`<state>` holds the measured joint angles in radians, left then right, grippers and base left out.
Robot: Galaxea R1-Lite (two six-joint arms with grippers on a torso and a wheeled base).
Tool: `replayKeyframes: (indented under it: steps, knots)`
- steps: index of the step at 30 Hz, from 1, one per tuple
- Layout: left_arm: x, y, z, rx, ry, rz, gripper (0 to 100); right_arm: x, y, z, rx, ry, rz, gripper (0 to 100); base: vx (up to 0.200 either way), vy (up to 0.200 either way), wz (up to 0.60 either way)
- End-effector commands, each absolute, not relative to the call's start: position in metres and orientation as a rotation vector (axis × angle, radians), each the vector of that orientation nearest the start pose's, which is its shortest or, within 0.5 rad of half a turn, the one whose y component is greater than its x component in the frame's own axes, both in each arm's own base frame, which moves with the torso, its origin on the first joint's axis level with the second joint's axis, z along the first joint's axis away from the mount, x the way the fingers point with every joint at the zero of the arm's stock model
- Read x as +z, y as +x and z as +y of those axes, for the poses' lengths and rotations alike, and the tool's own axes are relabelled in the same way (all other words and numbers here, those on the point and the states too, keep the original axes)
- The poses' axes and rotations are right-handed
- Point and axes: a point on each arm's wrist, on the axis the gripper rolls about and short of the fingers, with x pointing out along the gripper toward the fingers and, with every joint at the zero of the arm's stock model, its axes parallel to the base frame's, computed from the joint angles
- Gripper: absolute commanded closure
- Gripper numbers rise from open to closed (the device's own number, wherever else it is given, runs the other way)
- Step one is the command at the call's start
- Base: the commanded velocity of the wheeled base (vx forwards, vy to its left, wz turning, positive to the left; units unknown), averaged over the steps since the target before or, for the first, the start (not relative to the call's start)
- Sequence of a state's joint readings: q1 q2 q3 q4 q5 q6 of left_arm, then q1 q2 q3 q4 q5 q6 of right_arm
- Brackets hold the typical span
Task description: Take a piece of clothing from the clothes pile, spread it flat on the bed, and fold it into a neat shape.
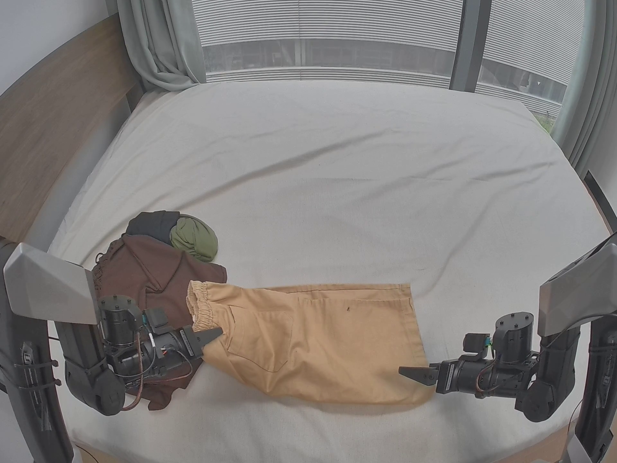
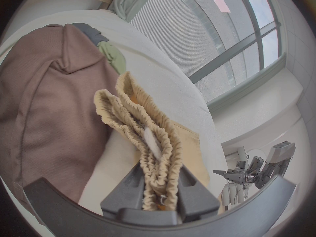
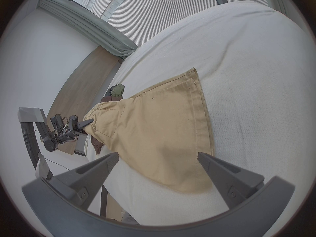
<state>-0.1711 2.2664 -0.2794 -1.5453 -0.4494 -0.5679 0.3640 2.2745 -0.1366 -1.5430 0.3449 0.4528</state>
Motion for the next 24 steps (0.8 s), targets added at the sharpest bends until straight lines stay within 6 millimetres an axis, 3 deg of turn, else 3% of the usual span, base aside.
replayKeyframes:
  steps: [1, 11, 24]
  knots:
    - [0.011, 0.277, -0.077, -0.537, -0.58, 0.562, 100, -0.014, 0.229, 0.095, 0.538, 0.417, 0.743, 0, 0.0, 0.0, 0.0]
    - [0.018, 0.282, -0.122, -0.648, -0.54, 0.523, 100, -0.011, 0.229, 0.095, 0.542, 0.416, 0.732, 0, 0.0, 0.0, 0.0]
    - [0.018, 0.283, -0.158, -0.732, -0.517, 0.537, 100, -0.01, 0.229, 0.095, 0.543, 0.418, 0.729, 0, 0.0, 0.0, 0.0]
